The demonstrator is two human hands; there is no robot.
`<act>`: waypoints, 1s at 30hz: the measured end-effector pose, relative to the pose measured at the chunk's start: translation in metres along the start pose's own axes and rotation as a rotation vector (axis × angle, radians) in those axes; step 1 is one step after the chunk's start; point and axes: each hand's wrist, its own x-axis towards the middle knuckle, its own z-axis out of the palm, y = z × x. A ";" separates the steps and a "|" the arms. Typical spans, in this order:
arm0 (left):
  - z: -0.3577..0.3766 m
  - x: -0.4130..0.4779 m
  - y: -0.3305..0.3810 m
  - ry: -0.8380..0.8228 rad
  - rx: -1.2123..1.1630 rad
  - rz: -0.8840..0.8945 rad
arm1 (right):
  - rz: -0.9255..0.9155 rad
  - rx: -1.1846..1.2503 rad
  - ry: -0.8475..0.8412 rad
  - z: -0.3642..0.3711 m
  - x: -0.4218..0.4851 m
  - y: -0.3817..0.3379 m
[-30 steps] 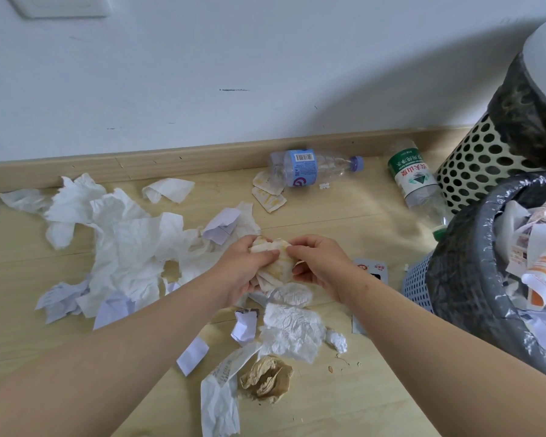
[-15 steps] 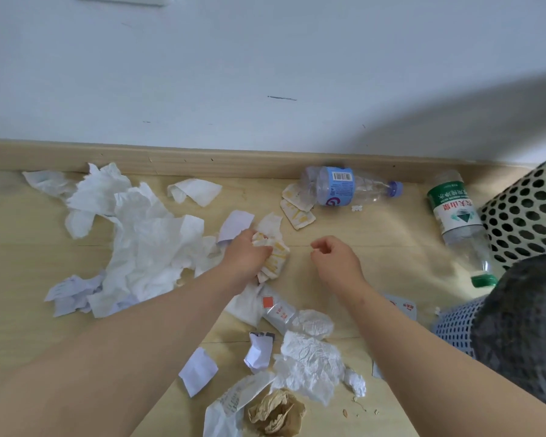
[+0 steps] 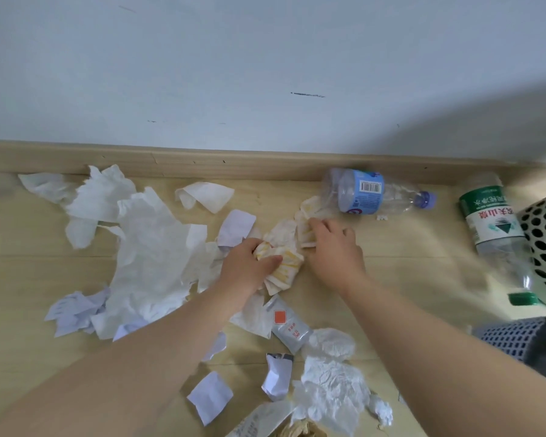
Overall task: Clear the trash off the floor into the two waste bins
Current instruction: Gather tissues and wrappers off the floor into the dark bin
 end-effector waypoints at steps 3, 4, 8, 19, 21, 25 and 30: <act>0.002 -0.003 -0.005 0.008 0.069 0.066 | 0.002 -0.055 0.050 0.014 -0.023 0.008; 0.003 -0.004 -0.006 0.020 0.103 0.087 | 0.006 -0.067 0.070 0.019 -0.032 0.012; 0.009 -0.011 -0.003 0.069 0.272 0.158 | 0.015 -0.069 0.061 0.030 -0.069 0.036; 0.016 -0.055 0.016 0.043 0.372 0.372 | -0.017 -0.100 -0.046 0.035 -0.145 0.076; 0.015 -0.059 0.019 -0.007 0.367 0.347 | -0.020 -0.121 -0.036 0.032 -0.145 0.081; 0.011 -0.075 0.025 -0.140 0.560 0.289 | -0.061 -0.166 -0.051 0.027 -0.145 0.087; 0.013 -0.090 0.050 -0.169 0.857 0.227 | -0.121 -0.258 -0.098 0.015 -0.142 0.089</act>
